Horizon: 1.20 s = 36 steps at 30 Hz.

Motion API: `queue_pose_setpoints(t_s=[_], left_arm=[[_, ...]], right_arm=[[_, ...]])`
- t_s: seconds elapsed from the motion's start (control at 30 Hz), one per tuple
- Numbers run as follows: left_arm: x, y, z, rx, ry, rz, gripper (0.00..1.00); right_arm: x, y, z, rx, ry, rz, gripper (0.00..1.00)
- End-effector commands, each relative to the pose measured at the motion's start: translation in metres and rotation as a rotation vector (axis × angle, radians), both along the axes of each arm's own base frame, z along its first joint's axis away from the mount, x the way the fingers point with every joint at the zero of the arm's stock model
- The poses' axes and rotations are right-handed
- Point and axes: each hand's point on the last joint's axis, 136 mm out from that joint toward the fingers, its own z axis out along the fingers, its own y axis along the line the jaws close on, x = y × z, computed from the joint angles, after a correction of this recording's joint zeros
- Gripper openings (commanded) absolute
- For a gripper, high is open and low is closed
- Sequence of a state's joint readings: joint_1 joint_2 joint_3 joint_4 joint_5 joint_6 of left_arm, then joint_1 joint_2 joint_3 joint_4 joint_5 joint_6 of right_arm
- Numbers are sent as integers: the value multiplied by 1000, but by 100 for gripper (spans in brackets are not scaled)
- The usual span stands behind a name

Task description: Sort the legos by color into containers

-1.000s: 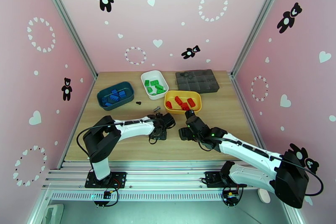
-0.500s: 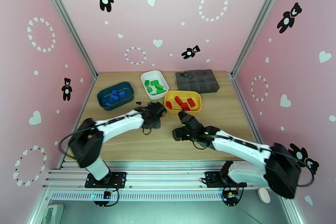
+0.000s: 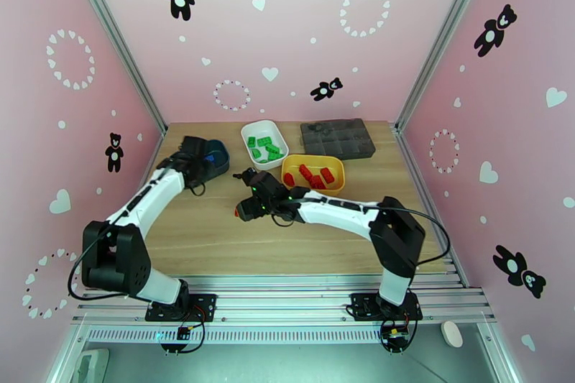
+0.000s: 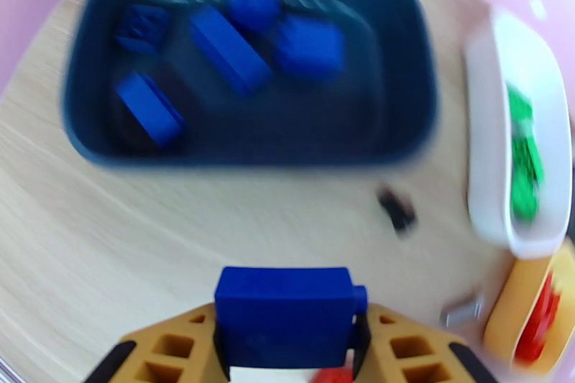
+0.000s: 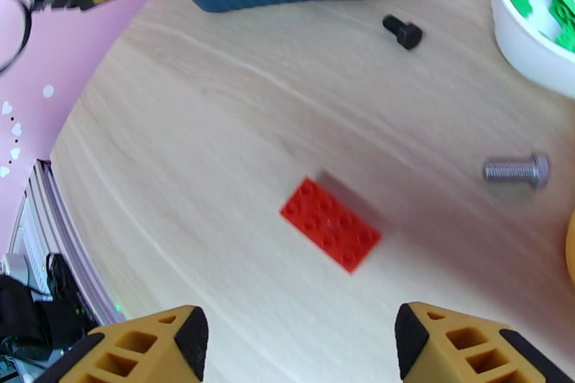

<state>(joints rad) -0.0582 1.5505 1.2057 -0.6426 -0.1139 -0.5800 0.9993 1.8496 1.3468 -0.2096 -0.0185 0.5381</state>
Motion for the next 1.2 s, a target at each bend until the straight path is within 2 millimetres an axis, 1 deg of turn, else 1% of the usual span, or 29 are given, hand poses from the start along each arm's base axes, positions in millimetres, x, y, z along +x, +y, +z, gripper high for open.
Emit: queue_pose_setpoints(t_s=[0.0,0.1,0.13,0.17,0.2,0.23,0.3,0.33,0.37,0.47,0.57,0.63,0.7,0.83,0.87,0.9,0.97,1.03,1.17], left_arm=[[28,25,-1,-32,-32,37,41],[44,50,-11,-42,-13,91,42],[49,55,-15,-51,-8,100,43],[52,60,-18,-55,-4,110,47],[54,64,-20,-55,2,116,55],[56,64,-19,-57,1,115,66],[56,61,-14,-73,-19,110,76],[54,57,-9,-89,-41,106,80],[52,54,-3,-95,-61,104,80],[39,39,13,-88,-98,73,81],[21,18,25,-104,-133,36,81],[6,0,28,-154,-160,3,81],[-10,-11,25,-199,-178,-8,84],[-45,-24,0,-284,-157,-10,86],[-51,-27,-6,-308,-154,-9,87],[-63,-29,-20,-323,-135,-3,87],[-77,-29,-32,-334,-118,7,89],[-88,-31,-39,-347,-108,15,90],[-102,-32,-47,-371,-110,29,91]], right_arm=[[2,3,-2,-33,8,23,73],[4,0,-4,-55,-1,16,74],[4,-2,-6,-67,-5,16,74],[5,-4,-7,-78,-10,13,74],[6,-6,-9,-92,-17,11,74],[7,-9,-10,-106,-22,8,74],[9,-13,-11,-129,-38,4,74],[10,-16,-12,-143,-44,-1,74],[12,-18,-13,-151,-50,-4,75],[16,-22,-16,-174,-59,-5,76],[17,-19,-23,-206,-70,39,78],[17,-16,-33,-252,-72,70,78],[17,-14,-45,-298,-75,92,78],[15,-9,-67,-372,-85,135,78],[15,-8,-72,-385,-86,140,78],[16,-8,-78,-401,-84,139,78],[16,-6,-86,-423,-81,142,78],[16,-5,-95,-443,-76,146,78],[19,-2,-108,-480,-80,146,78]])
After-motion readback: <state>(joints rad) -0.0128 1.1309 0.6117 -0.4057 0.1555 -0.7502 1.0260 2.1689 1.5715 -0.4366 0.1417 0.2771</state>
